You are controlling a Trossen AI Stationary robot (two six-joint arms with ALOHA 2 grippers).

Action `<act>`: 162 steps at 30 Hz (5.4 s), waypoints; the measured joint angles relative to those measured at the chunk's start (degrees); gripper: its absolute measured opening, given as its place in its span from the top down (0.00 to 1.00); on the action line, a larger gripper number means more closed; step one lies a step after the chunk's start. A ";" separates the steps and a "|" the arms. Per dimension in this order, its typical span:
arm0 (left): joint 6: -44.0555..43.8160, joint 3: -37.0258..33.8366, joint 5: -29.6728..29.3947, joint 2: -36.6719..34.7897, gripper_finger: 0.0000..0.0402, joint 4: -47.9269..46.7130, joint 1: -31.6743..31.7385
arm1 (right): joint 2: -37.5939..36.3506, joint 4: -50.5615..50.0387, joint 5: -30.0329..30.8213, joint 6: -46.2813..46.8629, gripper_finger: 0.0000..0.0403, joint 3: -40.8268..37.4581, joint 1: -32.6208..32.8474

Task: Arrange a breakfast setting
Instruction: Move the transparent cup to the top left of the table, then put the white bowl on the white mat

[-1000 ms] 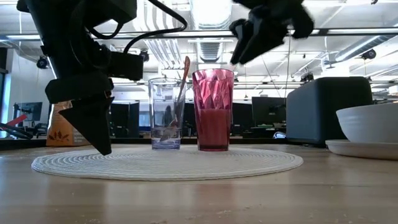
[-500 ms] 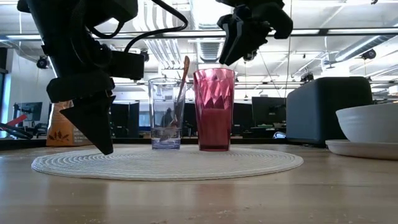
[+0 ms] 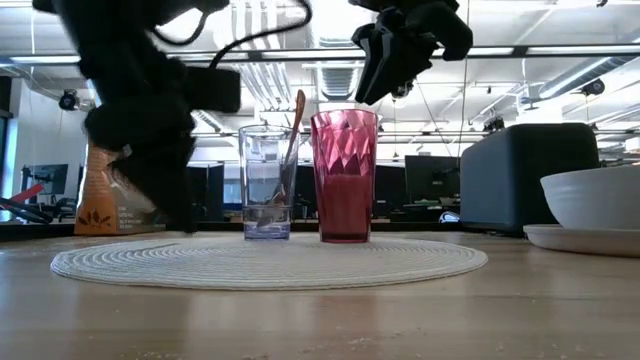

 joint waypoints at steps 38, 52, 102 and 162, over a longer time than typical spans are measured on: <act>42.92 15.78 -16.63 -8.17 0.42 -20.82 9.34 | -0.09 -3.67 0.01 8.23 0.72 -0.02 -0.02; 51.15 15.00 -3.04 -9.54 0.42 -13.96 17.99 | -0.11 -3.69 0.02 8.23 0.72 -0.02 -0.02; 67.44 20.69 17.02 -7.63 1.00 -12.16 40.41 | -0.15 -3.91 0.02 9.36 0.75 -0.04 -0.04; 69.50 44.98 19.35 11.80 0.79 -28.83 57.05 | -0.15 -4.02 0.02 12.73 0.76 -0.04 -0.04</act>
